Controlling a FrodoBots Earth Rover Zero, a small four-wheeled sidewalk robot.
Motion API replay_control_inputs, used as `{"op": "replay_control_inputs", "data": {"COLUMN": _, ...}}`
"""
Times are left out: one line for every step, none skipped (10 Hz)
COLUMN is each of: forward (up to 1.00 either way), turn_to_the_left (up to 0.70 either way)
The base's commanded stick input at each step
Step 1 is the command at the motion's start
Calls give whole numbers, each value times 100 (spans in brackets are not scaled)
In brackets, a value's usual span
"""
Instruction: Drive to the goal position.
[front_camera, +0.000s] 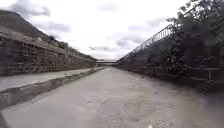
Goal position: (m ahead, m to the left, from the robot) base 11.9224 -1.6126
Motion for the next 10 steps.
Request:
{"op": "replay_control_inputs", "data": {"forward": 100, "turn_to_the_left": 0}}
{"op": "replay_control_inputs", "data": {"forward": 100, "turn_to_the_left": 0}}
{"op": "replay_control_inputs", "data": {"forward": 100, "turn_to_the_left": 0}}
{"op": "replay_control_inputs", "data": {"forward": 100, "turn_to_the_left": 0}}
{"op": "replay_control_inputs", "data": {"forward": 100, "turn_to_the_left": 0}}
{"op": "replay_control_inputs", "data": {"forward": 100, "turn_to_the_left": 0}}
{"op": "replay_control_inputs", "data": {"forward": 100, "turn_to_the_left": 0}}
{"op": "replay_control_inputs", "data": {"forward": 100, "turn_to_the_left": 0}}
{"op": "replay_control_inputs", "data": {"forward": 100, "turn_to_the_left": 0}}
{"op": "replay_control_inputs", "data": {"forward": 100, "turn_to_the_left": 0}}
